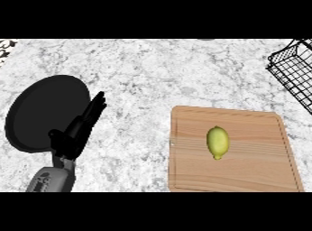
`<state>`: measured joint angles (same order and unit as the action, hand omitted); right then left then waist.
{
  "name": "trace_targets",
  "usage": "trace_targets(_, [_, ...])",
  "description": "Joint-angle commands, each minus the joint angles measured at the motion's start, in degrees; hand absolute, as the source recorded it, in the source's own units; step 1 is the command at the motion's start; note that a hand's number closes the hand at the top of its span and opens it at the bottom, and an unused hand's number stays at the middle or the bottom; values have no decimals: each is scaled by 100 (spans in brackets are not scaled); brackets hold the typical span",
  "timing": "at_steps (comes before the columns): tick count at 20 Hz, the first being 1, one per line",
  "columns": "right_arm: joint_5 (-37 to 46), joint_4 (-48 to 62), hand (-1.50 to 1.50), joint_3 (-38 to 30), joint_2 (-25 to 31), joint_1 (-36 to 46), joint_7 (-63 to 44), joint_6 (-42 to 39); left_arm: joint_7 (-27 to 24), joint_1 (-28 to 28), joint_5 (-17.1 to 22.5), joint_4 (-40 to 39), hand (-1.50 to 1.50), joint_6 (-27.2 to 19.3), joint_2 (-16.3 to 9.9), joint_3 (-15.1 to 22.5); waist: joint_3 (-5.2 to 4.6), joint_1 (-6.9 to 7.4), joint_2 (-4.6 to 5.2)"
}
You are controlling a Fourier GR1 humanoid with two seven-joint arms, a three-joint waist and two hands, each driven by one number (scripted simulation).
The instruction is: Pick the tomato from the cutting board and place it in the tiered basket
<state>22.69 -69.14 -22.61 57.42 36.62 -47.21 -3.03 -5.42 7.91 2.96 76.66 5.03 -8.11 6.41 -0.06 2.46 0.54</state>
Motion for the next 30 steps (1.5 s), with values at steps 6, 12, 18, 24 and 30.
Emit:
trace_targets(6, [523, 2277, 150, 811, -654, 1487, 962, 401, 13, 195, 37, -193, 0, 62, 5, -159, 6, -18, 21])
trace_targets(12, [856, 3804, 150, 807, -920, 2362, 1545, 952, 122, -26, -14, 203, 0, 54, 104, 25, 14, 98, 39])
trace_targets(18, [817, 4639, 150, 573, -970, 3162, 1859, 1135, -91, 77, -78, -16, 0, 128, 63, -22, 13, 113, 67])
trace_targets(24, [268, 5147, 150, -67, -1202, 3467, 1496, 1348, 226, 251, -63, 102, 0, 2, 130, -75, 15, 82, 50])
trace_targets(30, [-320, 5374, -150, -685, -1375, 3383, 1360, 1693, -47, 2, -82, -34, 0, 43, 104, -128, 12, -31, 20])
